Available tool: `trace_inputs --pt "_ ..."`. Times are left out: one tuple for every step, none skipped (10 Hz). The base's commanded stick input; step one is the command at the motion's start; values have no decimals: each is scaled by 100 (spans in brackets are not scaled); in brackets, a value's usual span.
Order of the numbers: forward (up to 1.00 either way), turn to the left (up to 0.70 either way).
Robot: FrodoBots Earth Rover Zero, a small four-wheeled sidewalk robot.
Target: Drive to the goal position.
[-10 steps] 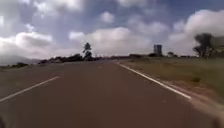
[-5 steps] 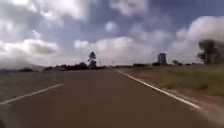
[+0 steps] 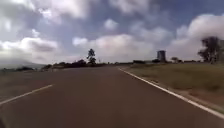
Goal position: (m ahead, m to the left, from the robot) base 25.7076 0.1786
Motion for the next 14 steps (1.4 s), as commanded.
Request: trace_inputs --pt "100 0" --pt "100 0" --pt "100 0" --pt "100 0" --pt "100 0" --pt "100 0" --pt "100 -1" --pt "100 -11" --pt "100 -22" --pt "100 -32" --pt "100 -39" --pt "100 -33" --pt "100 -25" --pt "100 -11"
